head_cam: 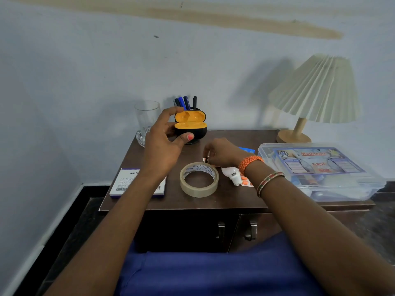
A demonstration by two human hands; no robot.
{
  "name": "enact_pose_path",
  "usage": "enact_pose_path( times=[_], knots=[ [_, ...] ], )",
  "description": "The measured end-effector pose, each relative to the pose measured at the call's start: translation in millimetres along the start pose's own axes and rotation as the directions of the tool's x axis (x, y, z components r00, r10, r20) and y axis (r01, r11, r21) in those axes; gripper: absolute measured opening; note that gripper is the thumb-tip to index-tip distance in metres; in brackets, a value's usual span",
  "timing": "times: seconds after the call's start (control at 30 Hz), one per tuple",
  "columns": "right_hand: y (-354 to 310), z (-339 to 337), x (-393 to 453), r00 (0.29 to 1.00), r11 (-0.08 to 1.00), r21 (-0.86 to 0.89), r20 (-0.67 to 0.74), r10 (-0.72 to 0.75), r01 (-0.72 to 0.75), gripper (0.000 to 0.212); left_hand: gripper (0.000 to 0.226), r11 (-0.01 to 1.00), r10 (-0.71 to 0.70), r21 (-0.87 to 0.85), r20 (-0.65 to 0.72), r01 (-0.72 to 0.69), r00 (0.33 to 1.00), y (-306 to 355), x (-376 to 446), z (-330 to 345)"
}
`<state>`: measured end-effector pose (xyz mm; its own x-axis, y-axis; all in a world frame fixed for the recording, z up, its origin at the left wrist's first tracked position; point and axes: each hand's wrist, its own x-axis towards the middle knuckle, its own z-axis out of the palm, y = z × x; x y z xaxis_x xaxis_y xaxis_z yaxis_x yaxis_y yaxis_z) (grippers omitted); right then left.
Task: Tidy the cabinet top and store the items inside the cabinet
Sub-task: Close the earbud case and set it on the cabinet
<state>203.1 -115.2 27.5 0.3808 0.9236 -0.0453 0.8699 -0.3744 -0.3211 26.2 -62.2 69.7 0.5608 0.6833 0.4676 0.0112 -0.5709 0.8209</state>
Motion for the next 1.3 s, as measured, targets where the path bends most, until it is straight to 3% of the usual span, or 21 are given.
enact_pose_path(
  times=[0.37, 0.53, 0.6, 0.67, 0.73, 0.8, 0.87, 1.07, 1.3],
  knots=[
    [4.1, -0.3, -1.8, 0.999, 1.0, -0.029, -0.05, 0.009, -0.01, 0.027, 0.056, 1.0, 0.002, -0.014, -0.014, -0.002, 1.0, -2.6, 1.6, -0.8],
    [6.4, -22.2, -14.3, 0.968, 0.99, 0.14, -0.251, 0.001, 0.036, 0.017, 0.054, 1.0, -0.001, -0.023, -0.028, 0.0, 1.0, -1.4, 1.9, -1.2],
    [2.2, -35.4, -23.0, 0.897, 0.965, 0.243, -0.443, 0.017, 0.102, 0.012, 0.054, 1.0, 0.006, -0.018, -0.03, -0.007, 1.0, -0.5, 2.1, -1.3],
    [-8.5, -49.3, -34.3, 0.769, 0.919, 0.334, -0.636, 0.056, 0.21, 0.007, 0.054, 1.0, 0.016, -0.007, -0.039, -0.016, 0.999, 0.0, 2.4, -0.8],
    [-24.1, -64.1, -47.8, 0.663, 0.824, 0.438, -0.741, 0.105, 0.36, 0.006, 0.054, 1.0, 0.017, 0.005, -0.058, -0.017, 0.998, 1.0, 2.0, -0.3],
    [-38.1, -74.4, -59.6, 0.617, 0.742, 0.479, -0.779, 0.111, 0.47, 0.006, 0.054, 1.0, 0.021, 0.011, -0.078, -0.02, 0.997, 1.6, 2.2, 0.7],
    [-47.1, -76.2, -66.2, 0.634, 0.737, 0.459, -0.771, 0.053, 0.496, 0.005, 0.055, 1.0, 0.024, 0.015, -0.084, -0.023, 0.996, 1.9, 2.3, 1.8],
    [-46.7, -59.5, -59.8, 0.752, 0.887, 0.261, -0.645, -0.133, 0.381, 0.009, 0.055, 0.999, 0.042, 0.03, -0.064, -0.04, 0.997, 2.0, 0.0, 3.4],
    [-47.2, -61.9, -59.1, 0.708, 0.916, 0.145, -0.683, -0.182, 0.375, 0.013, 0.056, 1.0, 0.02, 0.006, -0.069, -0.02, 0.997, 1.0, 0.7, 4.0]
  ],
)
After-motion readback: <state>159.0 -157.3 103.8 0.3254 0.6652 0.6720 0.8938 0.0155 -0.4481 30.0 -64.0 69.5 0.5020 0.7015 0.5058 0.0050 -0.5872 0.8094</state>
